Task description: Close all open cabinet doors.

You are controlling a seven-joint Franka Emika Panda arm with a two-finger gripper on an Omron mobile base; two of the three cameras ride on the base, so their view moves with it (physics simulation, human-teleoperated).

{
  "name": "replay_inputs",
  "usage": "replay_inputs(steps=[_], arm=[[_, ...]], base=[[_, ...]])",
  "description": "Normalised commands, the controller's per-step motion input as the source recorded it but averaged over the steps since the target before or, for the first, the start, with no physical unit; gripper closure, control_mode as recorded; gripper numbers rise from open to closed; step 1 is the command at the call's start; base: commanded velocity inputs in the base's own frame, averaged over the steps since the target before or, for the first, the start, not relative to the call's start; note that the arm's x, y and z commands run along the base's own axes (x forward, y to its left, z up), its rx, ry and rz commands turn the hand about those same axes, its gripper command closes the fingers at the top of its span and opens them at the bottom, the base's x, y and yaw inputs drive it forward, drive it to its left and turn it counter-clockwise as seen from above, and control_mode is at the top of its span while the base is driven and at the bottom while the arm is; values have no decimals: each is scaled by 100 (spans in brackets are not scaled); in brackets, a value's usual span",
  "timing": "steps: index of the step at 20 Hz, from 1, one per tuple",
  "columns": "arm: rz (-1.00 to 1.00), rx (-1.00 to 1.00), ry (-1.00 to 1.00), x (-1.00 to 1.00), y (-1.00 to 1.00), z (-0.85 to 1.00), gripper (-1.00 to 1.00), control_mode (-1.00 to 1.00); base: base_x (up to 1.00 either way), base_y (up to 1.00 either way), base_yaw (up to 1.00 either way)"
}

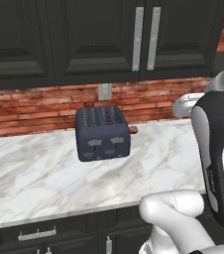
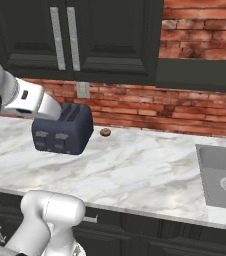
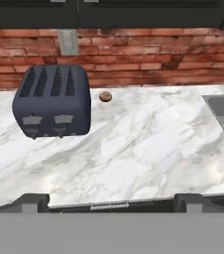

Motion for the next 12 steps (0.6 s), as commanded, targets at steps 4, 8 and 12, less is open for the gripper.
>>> replay_inputs(steps=[4, 8, 12], arm=[[0, 0, 0, -10, -9, -39, -100, -100], [0, 0, 0, -15, -8, -24, -100, -100], [0, 1, 0, -19, -8, -13, -100, -100]], base=[[0, 0, 0], [0, 0, 0], [0, 0, 0]])
